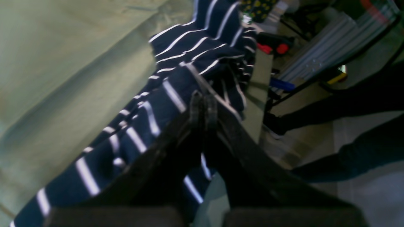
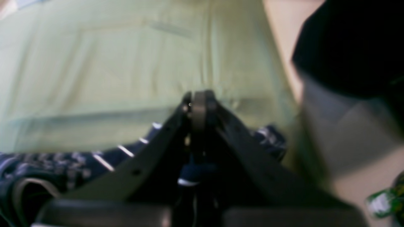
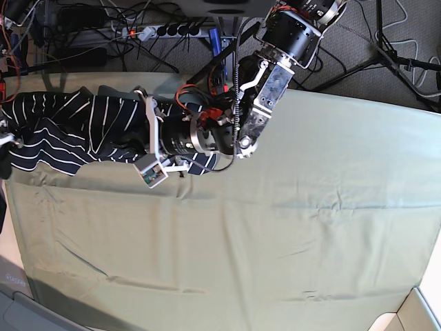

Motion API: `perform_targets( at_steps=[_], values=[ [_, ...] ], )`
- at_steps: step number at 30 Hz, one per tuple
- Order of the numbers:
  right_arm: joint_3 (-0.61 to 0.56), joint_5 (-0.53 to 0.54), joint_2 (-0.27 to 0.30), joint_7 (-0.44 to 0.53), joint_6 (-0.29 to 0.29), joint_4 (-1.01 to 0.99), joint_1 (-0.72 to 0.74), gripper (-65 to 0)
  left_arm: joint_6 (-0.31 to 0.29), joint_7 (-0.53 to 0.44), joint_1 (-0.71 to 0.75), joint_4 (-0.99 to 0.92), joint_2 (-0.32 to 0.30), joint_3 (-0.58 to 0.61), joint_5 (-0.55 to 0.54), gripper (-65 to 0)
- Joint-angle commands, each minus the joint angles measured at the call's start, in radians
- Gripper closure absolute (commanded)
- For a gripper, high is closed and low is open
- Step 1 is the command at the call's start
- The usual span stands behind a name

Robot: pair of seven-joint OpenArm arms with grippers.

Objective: Fold the T-shirt properly

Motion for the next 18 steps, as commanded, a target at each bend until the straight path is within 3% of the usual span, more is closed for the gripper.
perform_targets(
  at_steps=[1, 6, 10, 18],
  values=[
    [-0.018, -0.008, 0.028, 0.030, -0.030, -0.024, 0.019, 0.0, -0.006, -0.018, -0.016, 0.019, 0.016, -0.012, -0.019, -0.9],
    [-0.061, -0.100, 0.033, 0.047, -0.032, -0.200, 0.044, 0.0, -0.007, -0.014, -0.013, 0.018, 0.016, -0.108, -0.019, -0.9],
    [-0.049, -0.109, 0.034, 0.068, -0.033, -0.292, 0.021, 0.0, -0.007, -0.003, -0.010, 0.018, 0.016, -0.155, -0.019, -0.9],
    [-0.045, 0.025, 0.035, 0.064, -0.032, -0.288, 0.020, 0.0, -0.006, -0.003, -0.010, 0.017, -0.008, -0.157, -0.019, -0.9]
  ],
)
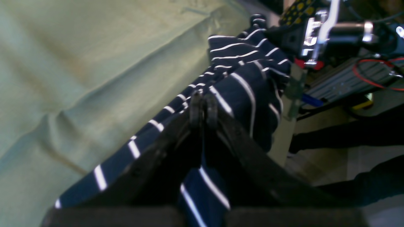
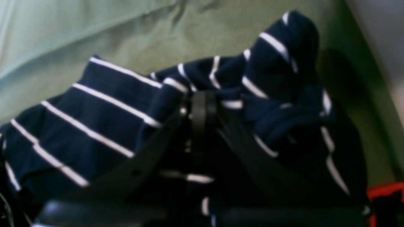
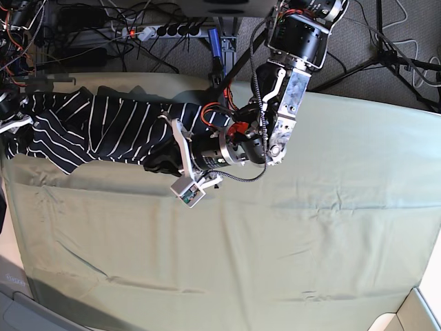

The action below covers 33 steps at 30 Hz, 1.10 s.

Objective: Fold the T-shirt properly

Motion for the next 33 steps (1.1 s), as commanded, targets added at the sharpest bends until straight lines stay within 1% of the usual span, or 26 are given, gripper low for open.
perform_targets(
  at_steps=[1, 5, 8, 13, 14, 16, 17, 18, 19, 22, 26, 30, 33],
  values=[
    [0.016, 0.038, 0.024, 0.010, -0.031, 0.037, 0.007, 0.0, -0.007, -0.018, -0.018, 0.017, 0.007, 0.002, -0.020, -0.9],
    [0.075, 0.124, 0.024, -0.063, -0.029, 0.140, 0.008, 0.0, -0.006, -0.018, -0.018, 0.017, -0.038, 0.002, -0.024, -0.9],
    [0.153, 0.143, 0.029, -0.111, -0.029, 0.203, 0.007, 0.0, -0.006, -0.003, -0.018, 0.018, -0.072, 0.002, -0.075, -0.9],
    [0.229, 0.124, 0.099, -0.120, -0.029, 0.184, -0.001, 0.0, -0.006, 0.023, -0.017, 0.018, -0.080, 0.002, -0.118, -0.9],
    [0.233, 0.124, 0.116, -0.121, -0.029, 0.171, -0.002, -5.8, -0.006, 0.023, -0.015, 0.018, -0.080, 0.002, -0.122, -0.9],
    [0.233, 0.125, 0.150, -0.120, -0.029, 0.133, -0.003, -26.1, -0.006, 0.023, -0.012, 0.018, -0.080, 0.002, -0.125, -0.9],
    [0.233, 0.125, 0.165, -0.116, -0.030, 0.113, -0.003, -34.5, -0.006, 0.023, -0.011, 0.018, -0.080, 0.002, -0.126, -0.9],
    [0.233, 0.125, 0.179, -0.114, -0.030, 0.091, -0.003, -39.9, -0.006, 0.023, -0.008, 0.018, -0.080, 0.002, -0.126, -0.9],
    [0.232, 0.126, 0.191, -0.113, -0.029, 0.066, -0.003, -42.5, -0.006, 0.023, -0.006, 0.018, -0.080, 0.002, -0.126, -0.9],
    [0.207, 0.126, 0.225, -0.096, -0.029, -0.016, -0.003, -42.9, -0.006, 0.034, -0.002, 0.018, -0.080, 0.002, -0.126, -0.9],
    [0.124, 0.125, 0.261, -0.069, -0.029, -0.116, 0.000, -42.9, -0.006, 0.042, -0.002, 0.018, -0.080, 0.002, -0.127, -0.9],
    [0.016, 0.123, 0.263, -0.055, -0.029, -0.138, 0.005, -42.9, -0.006, 0.042, -0.002, 0.018, -0.080, 0.002, -0.157, -0.9],
    [-0.054, 0.090, 0.262, -0.015, -0.029, -0.143, 0.005, -42.9, -0.006, 0.042, -0.002, 0.018, -0.080, 0.002, -0.158, -1.0]
  ],
)
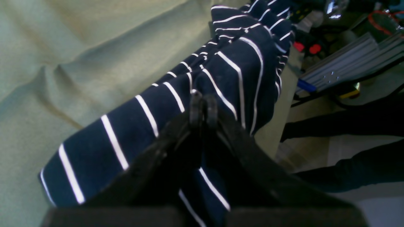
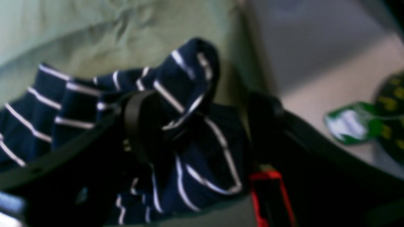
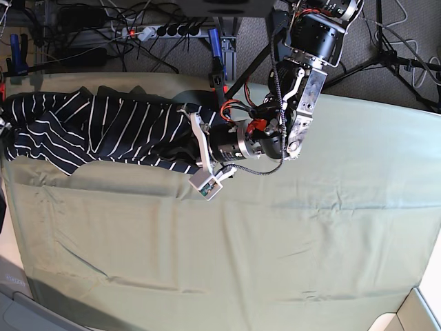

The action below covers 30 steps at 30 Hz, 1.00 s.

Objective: Fold the T-shirt properly

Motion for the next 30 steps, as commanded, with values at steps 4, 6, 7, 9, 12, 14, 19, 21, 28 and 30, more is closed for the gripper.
perform_targets(
  at_steps=[4, 6, 7, 9, 12, 14, 19, 21, 28, 30],
  values=[
    [-0.033, -0.004, 0.029, 0.035, -0.030, -0.030, 0.026, -42.9, -0.006, 0.000, -0.017, 0.018, -0.002, 0.000, -0.021, -1.0],
    [-0.039, -0.008, 0.023, 0.035, -0.029, -0.055, 0.035, -42.9, -0.007, 0.008, -0.016, 0.018, -0.002, 0.000, -0.021, -1.0],
    [-0.042, -0.008, 0.021, 0.035, -0.029, -0.068, 0.038, -42.9, -0.007, 0.009, -0.016, 0.018, -0.002, 0.000, -0.023, -1.0],
    [-0.050, -0.006, 0.021, 0.035, -0.028, -0.083, 0.040, -42.8, -0.007, 0.009, -0.016, 0.018, -0.002, 0.000, -0.029, -1.0],
    [-0.067, 0.002, 0.021, 0.010, -0.003, -0.082, 0.040, -42.8, -0.007, 0.007, -0.017, 0.018, -0.002, 0.000, -0.033, -1.0],
    [-0.080, 0.035, 0.021, -0.007, 0.010, -0.079, 0.040, -42.8, -0.007, 0.006, -0.017, 0.018, -0.002, 0.000, -0.033, -1.0],
    [-0.118, 0.095, 0.019, -0.037, 0.016, -0.077, 0.040, -42.7, -0.007, 0.004, -0.017, 0.018, -0.002, 0.000, -0.033, -1.0],
    [-0.118, 0.112, 0.019, -0.050, 0.016, -0.068, 0.040, -42.6, -0.007, 0.004, -0.017, 0.018, -0.002, 0.000, -0.032, -1.0],
    [-0.118, 0.117, 0.019, -0.082, 0.016, 0.015, 0.039, -42.4, -0.006, 0.003, -0.019, 0.018, -0.002, 0.000, -0.035, -1.0],
    [-0.118, 0.117, 0.019, -0.082, 0.016, 0.033, 0.040, -42.1, -0.006, 0.004, -0.020, 0.018, -0.002, 0.000, -0.040, -1.0]
  ],
)
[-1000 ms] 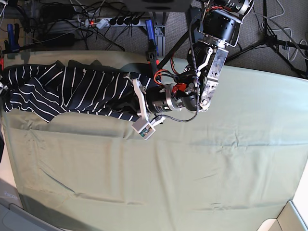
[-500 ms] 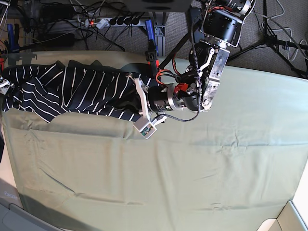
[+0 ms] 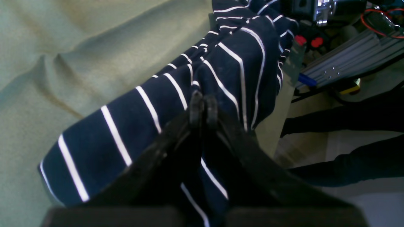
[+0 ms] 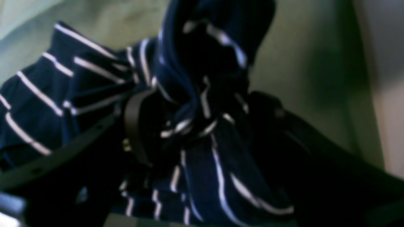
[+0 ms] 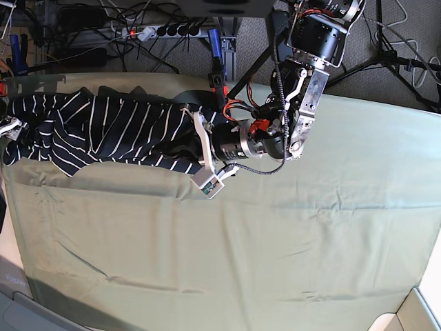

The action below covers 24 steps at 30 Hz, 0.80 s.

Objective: Fold the T-shirt properly

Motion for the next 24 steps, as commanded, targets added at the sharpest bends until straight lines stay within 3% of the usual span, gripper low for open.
perform_targets(
  at_steps=[1, 9, 12, 15, 21, 24],
  values=[
    [0.005, 0.018, 0.028, 0.011, 0.007, 0.021, 0.009, -38.9, -0.006, -0.022, -0.021, 0.018, 0.009, 0.000, -0.026, -1.0],
    [0.005, -0.023, 0.028, 0.037, 0.007, 0.025, 0.008, -0.2, -0.006, -0.022, -0.022, 0.018, 0.009, 0.000, -0.025, -1.0],
    [0.005, -0.031, 0.028, 0.046, 0.007, 0.025, 0.009, 0.0, -0.006, -0.021, -0.022, 0.018, 0.009, 0.000, -0.029, -0.9],
    [0.006, -0.038, 0.028, 0.061, 0.007, 0.025, 0.009, 0.0, -0.007, -0.013, -0.022, 0.040, 0.009, -0.032, -0.117, -0.9],
    [0.040, -0.042, 0.028, 0.062, 0.007, 0.041, 0.008, 0.0, -0.008, 0.062, -0.022, 0.142, 0.009, -0.201, -0.155, -0.9],
    [0.080, 0.020, 0.028, 0.013, 0.007, 0.086, 0.008, 0.0, -0.011, 0.107, -0.014, 0.129, 0.008, -0.285, -0.139, -0.9]
  ],
)
